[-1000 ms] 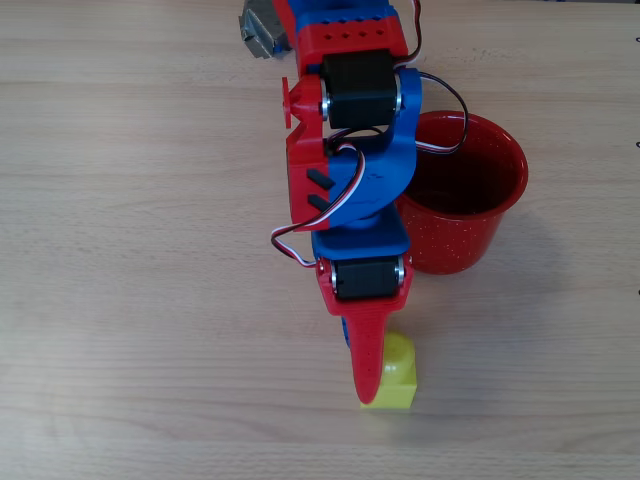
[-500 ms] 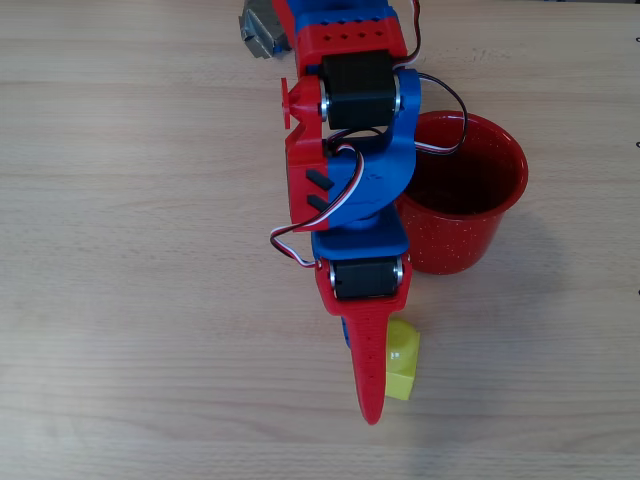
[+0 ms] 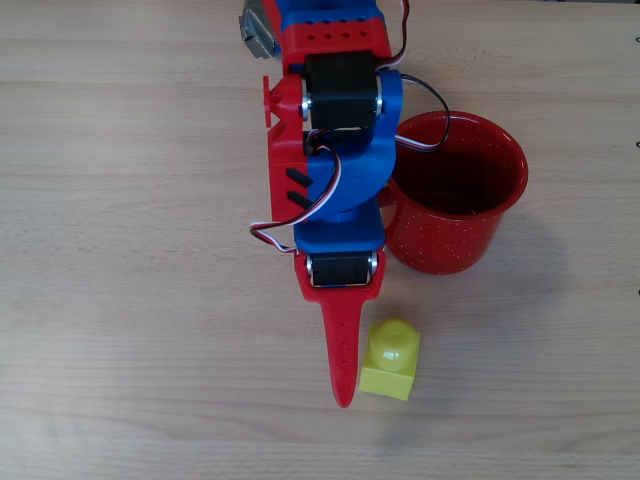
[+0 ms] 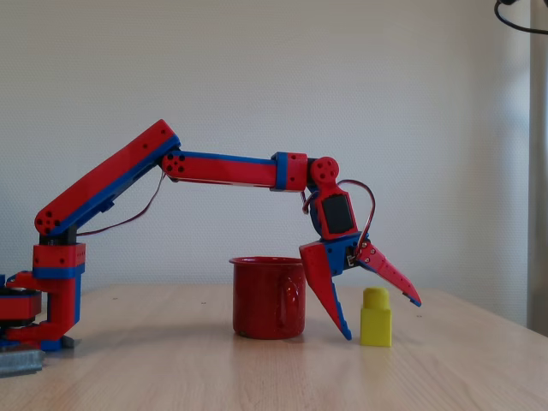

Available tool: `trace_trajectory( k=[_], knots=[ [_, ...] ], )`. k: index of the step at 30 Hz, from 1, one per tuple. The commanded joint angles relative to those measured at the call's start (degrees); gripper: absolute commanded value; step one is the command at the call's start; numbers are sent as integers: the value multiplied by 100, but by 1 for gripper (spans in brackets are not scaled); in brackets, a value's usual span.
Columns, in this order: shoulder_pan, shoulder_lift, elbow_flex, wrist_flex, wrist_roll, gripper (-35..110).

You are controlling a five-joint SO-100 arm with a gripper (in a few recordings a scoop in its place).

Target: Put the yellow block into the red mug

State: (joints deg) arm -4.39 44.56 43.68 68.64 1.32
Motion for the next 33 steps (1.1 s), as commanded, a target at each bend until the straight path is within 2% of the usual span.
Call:
trace_trajectory(
  k=[1, 33],
  knots=[
    [-79, 1213, -114, 44, 220, 44],
    [-686, 1696, 984, -589, 721, 43]
  ],
)
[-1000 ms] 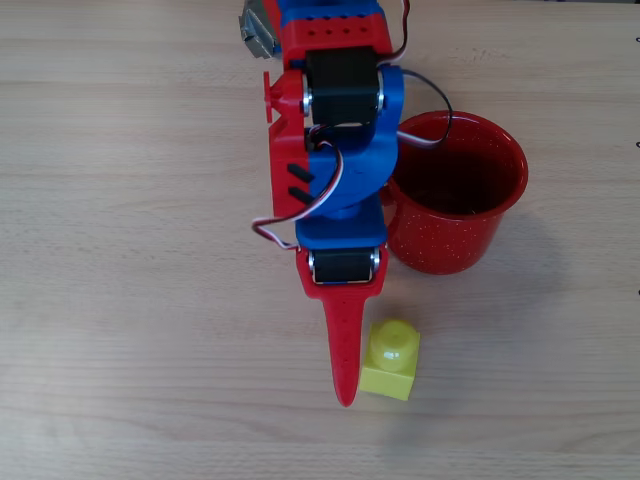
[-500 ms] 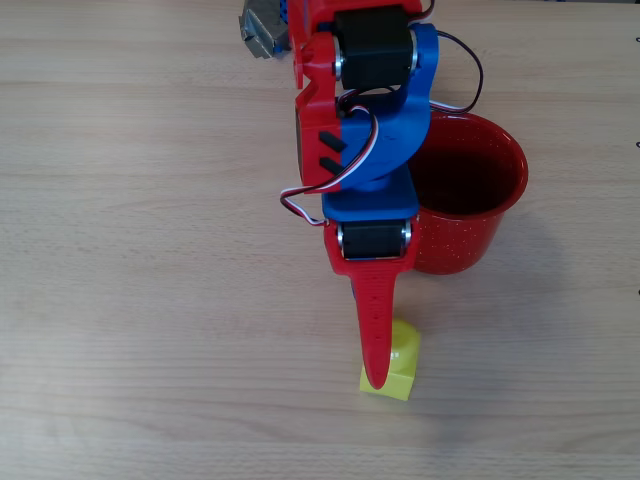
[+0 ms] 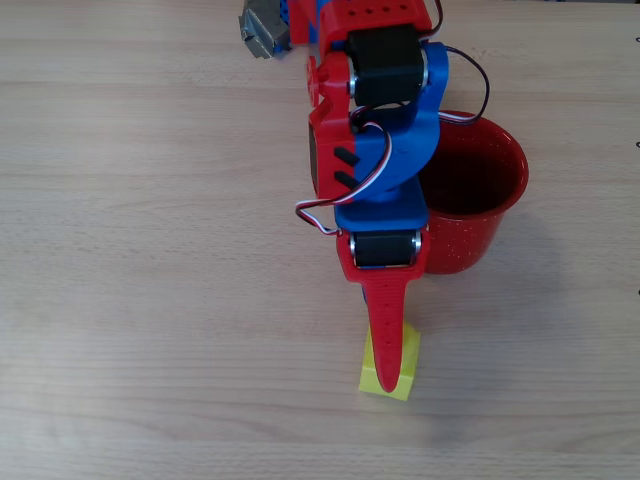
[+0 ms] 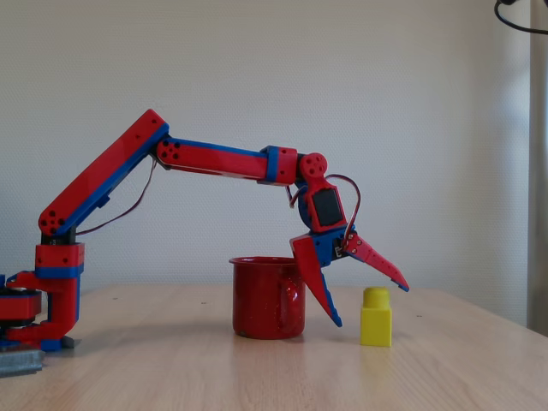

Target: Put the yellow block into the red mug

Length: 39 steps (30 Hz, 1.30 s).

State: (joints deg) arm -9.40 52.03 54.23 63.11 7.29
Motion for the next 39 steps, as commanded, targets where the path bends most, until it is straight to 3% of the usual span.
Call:
trace_trajectory(
  k=[1, 17, 23, 39],
  knots=[
    [-211, 940, -62, -44, 132, 43],
    [-211, 703, -88, -281, 0, 21],
    [-211, 650, -88, -308, -97, 0],
    [-9, 1283, -70, -114, 35, 0]
  ],
)
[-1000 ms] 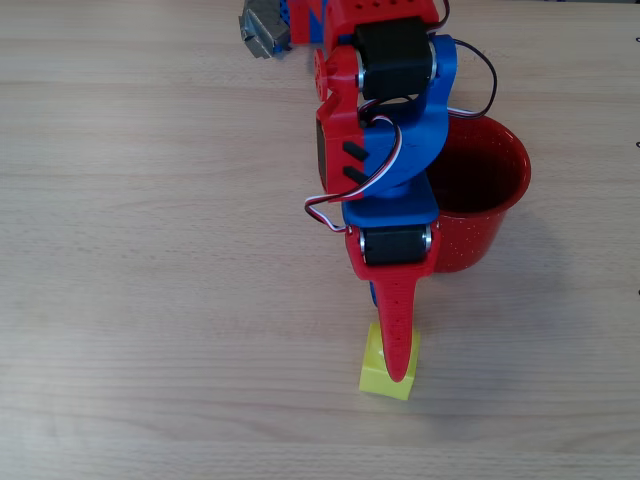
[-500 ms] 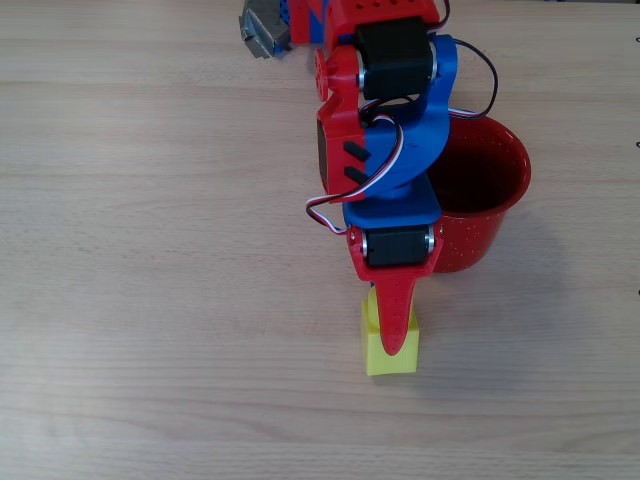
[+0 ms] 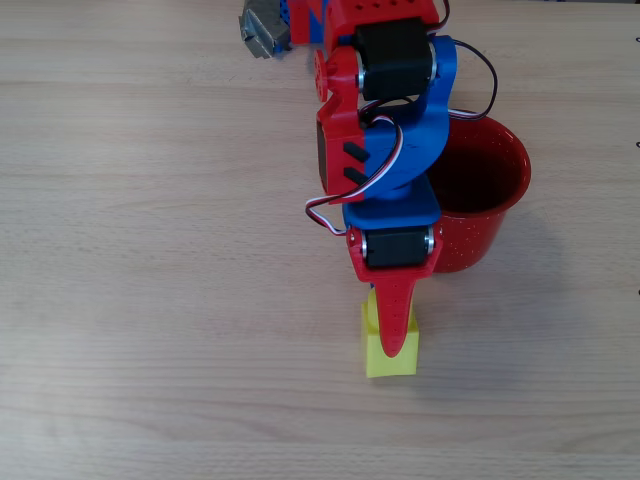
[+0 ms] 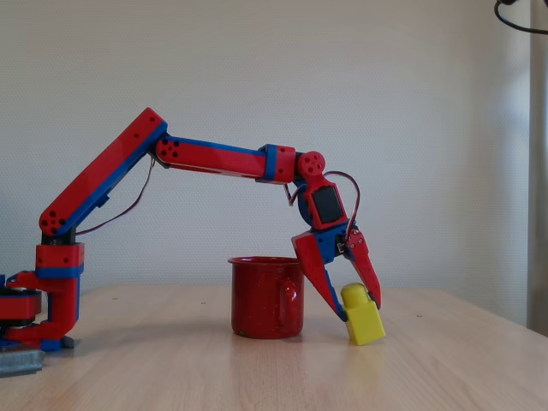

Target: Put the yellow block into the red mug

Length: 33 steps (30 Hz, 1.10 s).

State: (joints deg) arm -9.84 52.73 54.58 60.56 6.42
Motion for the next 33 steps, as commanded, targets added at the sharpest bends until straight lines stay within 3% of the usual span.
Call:
trace_trajectory(
  k=[1, 12, 33],
  knots=[
    [53, 1292, -97, 158, 123, 0],
    [123, 2312, -105, 308, 123, 0],
    [-589, 4526, -193, 2900, 0, 0]
  ],
)
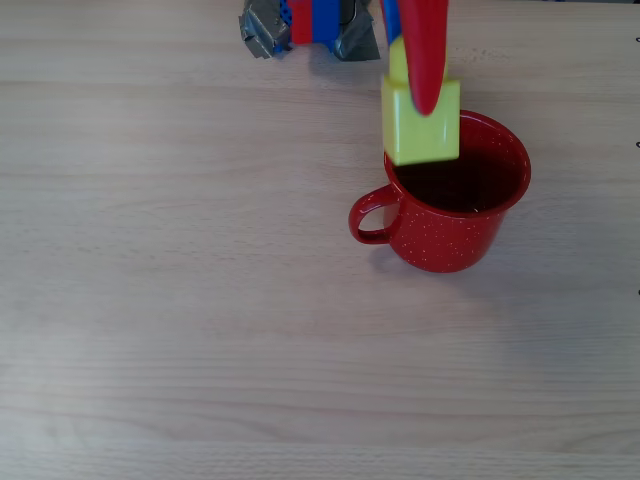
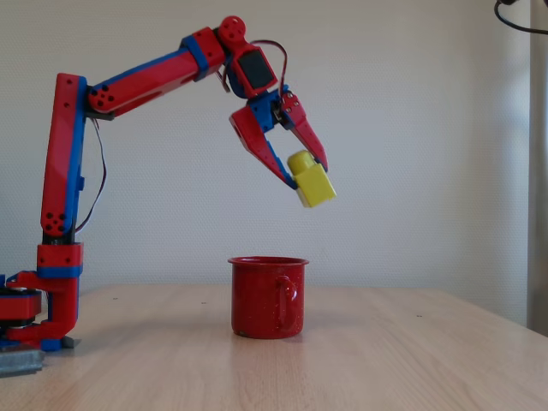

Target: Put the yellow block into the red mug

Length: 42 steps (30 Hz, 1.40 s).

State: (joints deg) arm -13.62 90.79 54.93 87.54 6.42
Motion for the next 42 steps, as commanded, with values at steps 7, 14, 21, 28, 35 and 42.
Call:
trace_trajectory(
  k=[7, 14, 21, 28, 35, 42],
  knots=[
    [-738, 1573, -114, 800, -53, 0],
    [-1143, 2232, 519, 1187, -70, 0],
    [-1222, 2303, 1134, 1169, -88, 0],
    [-1406, 2013, 1591, 914, -79, 0],
    [-1380, 1450, 1635, 378, -9, 0],
    [-1301, 817, 1494, 123, -62, 0]
  ],
)
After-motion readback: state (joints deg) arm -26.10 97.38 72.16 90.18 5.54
